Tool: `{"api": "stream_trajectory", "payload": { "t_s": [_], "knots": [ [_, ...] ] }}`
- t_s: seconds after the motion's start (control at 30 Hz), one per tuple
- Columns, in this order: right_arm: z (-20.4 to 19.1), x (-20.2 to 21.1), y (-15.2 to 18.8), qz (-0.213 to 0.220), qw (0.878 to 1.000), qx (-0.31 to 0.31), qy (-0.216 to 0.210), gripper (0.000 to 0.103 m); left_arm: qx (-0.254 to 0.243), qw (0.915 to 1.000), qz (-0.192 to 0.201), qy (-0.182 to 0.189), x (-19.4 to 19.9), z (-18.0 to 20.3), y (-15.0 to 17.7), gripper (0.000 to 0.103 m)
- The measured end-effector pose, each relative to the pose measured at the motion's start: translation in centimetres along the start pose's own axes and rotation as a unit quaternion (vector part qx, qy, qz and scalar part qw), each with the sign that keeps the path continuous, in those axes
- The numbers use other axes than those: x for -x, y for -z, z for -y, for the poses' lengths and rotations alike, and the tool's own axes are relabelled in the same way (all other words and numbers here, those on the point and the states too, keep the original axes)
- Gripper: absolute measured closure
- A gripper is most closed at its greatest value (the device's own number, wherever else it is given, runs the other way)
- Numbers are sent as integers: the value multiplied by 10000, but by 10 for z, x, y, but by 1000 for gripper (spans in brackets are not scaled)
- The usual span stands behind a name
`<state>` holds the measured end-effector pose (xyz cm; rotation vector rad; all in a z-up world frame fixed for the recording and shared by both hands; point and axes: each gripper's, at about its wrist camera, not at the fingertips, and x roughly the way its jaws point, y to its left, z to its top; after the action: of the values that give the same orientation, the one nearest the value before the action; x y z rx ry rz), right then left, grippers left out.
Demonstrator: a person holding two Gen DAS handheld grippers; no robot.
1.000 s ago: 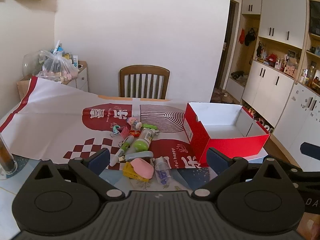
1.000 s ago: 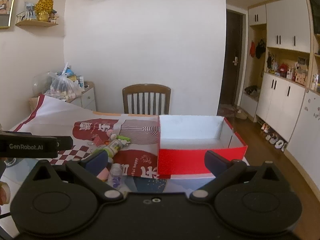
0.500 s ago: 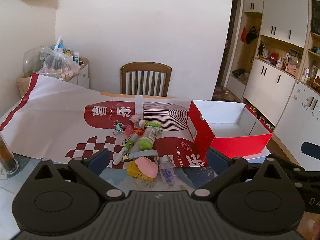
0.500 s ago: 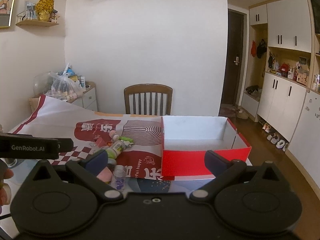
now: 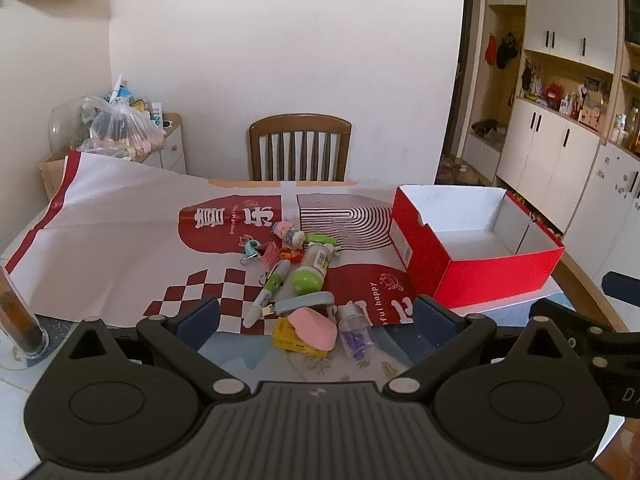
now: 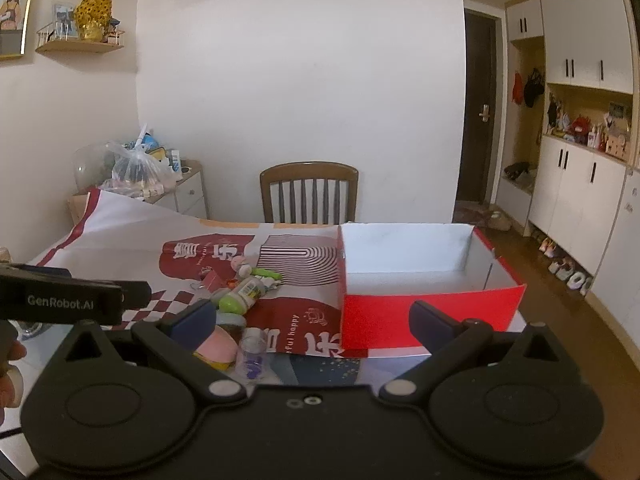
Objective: Organize rigid objects
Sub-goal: 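Move both tools toward the scattered items on the cloth, then grasp the clear jar with the right tool while the left tool grasps the pink heart soap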
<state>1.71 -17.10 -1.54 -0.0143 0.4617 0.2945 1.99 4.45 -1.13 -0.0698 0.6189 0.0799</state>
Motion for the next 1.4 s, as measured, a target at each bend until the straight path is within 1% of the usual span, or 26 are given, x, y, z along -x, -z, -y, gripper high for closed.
{"api": "stream_trajectory", "payload": {
  "t_s": [0.23, 0.37, 0.43, 0.5, 0.53, 0.57, 0.73, 0.93, 0.97, 1.13, 1.23, 1.33, 1.37, 1.4],
  "knots": [
    [-13, -21, 2, -122, 9987, 153, -464, 0, -1, 9998, -199, 88, -16, -8, 2, 0],
    [-19, -37, -1, -315, 9972, 227, -633, 0, 194, 9994, -281, 6, -29, -17, 0, 0],
    [-21, -44, -1, -389, 9964, 290, -700, 0, 257, 9992, -291, -91, -37, -20, 0, 0],
    [-22, -52, -1, -479, 9952, 357, -776, 0, 163, 9991, -254, -289, -48, -20, 2, 0],
    [-22, -57, -1, -540, 9941, 403, -847, 0, 118, 9987, -295, -409, -54, -20, 3, 0],
    [-23, -61, 0, -577, 9931, 463, -906, 0, 96, 9984, -325, -454, -60, -20, 5, 0],
    [-23, -85, 6, -772, 9899, 655, -993, 0, 205, 9983, -457, -312, -83, -25, 7, 0],
    [-18, -121, 22, -1126, 9840, 850, -1085, 1, 125, 9981, -602, -98, -113, -21, 11, 0],
    [-18, -128, 25, -1193, 9824, 897, -1119, 1, 102, 9980, -626, -37, -118, -19, 12, 0],
    [-24, -152, 36, -1337, 9750, 1147, -1352, 2, -154, 9969, -766, 26, -145, -9, 18, 1],
    [-26, -168, 43, -1442, 9703, 1304, -1439, 7, -134, 9958, -907, 71, -164, -8, 23, 1],
    [-27, -185, 48, -1578, 9670, 1249, -1564, 12, -64, 9949, -996, 122, -177, -10, 28, 1],
    [-27, -190, 48, -1600, 9661, 1235, -1606, 14, -22, 9947, -1016, 137, -180, -12, 29, 2],
    [-27, -194, 49, -1615, 9655, 1223, -1638, 14, 18, 9946, -1030, 159, -182, -13, 29, 5]
  ]
}}
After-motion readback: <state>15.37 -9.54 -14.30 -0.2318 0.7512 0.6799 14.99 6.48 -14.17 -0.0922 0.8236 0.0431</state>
